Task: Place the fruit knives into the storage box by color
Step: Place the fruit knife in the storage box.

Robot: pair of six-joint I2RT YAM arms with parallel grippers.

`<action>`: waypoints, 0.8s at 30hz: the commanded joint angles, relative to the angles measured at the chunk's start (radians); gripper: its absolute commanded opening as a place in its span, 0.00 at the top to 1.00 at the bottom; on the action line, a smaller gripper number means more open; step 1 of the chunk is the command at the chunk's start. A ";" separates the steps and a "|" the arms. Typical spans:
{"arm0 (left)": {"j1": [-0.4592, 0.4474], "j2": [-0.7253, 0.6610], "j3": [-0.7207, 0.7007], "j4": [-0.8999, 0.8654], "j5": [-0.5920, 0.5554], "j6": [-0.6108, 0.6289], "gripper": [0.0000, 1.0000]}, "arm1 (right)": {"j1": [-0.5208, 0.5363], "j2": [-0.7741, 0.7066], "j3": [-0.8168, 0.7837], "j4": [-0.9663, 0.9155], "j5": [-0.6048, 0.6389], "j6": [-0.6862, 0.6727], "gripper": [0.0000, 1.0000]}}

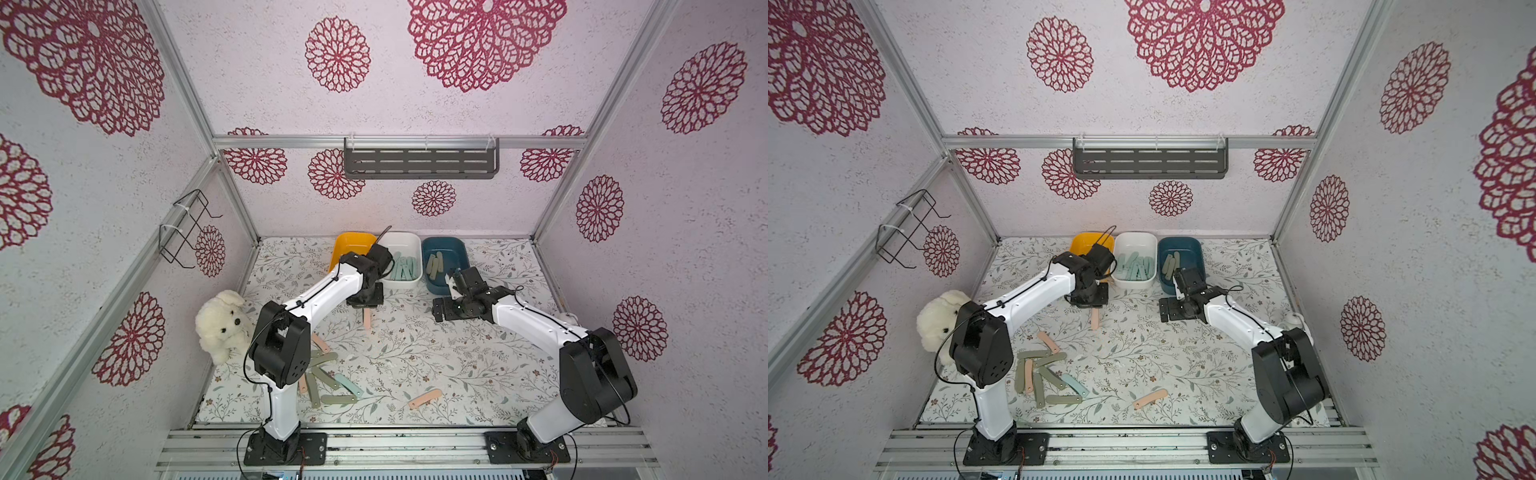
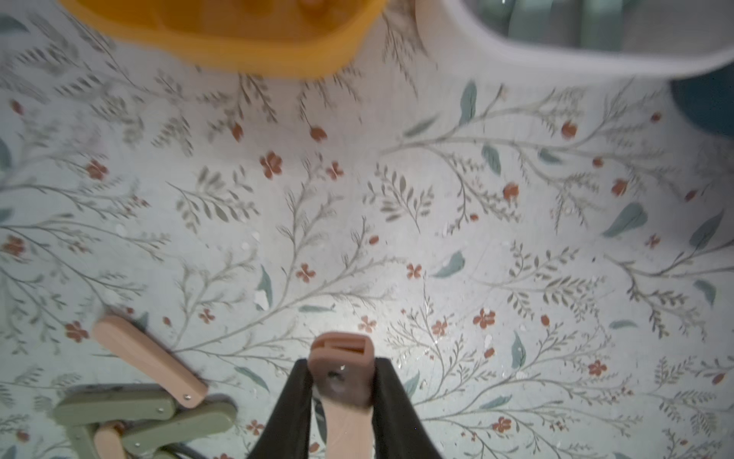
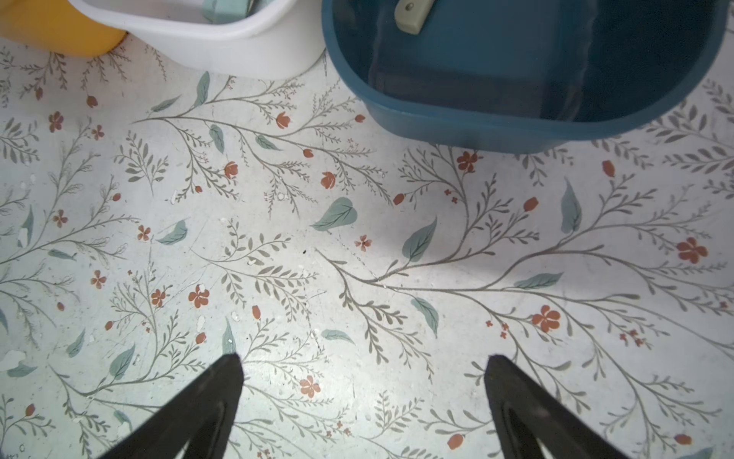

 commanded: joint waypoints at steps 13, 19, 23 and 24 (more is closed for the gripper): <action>0.219 0.564 0.870 -0.121 -0.103 0.276 0.82 | 0.024 0.003 0.040 -0.022 -0.101 -0.008 0.01; 0.233 0.603 0.841 -0.029 -0.033 0.328 0.69 | 0.048 -0.079 -0.068 -0.013 -0.109 0.026 0.01; 0.228 0.597 0.827 -0.025 -0.006 0.335 0.48 | 0.063 -0.133 -0.158 0.021 -0.087 0.043 0.01; 0.225 0.579 0.811 -0.019 0.004 0.331 0.42 | 0.064 -0.146 -0.177 0.031 -0.080 0.045 0.01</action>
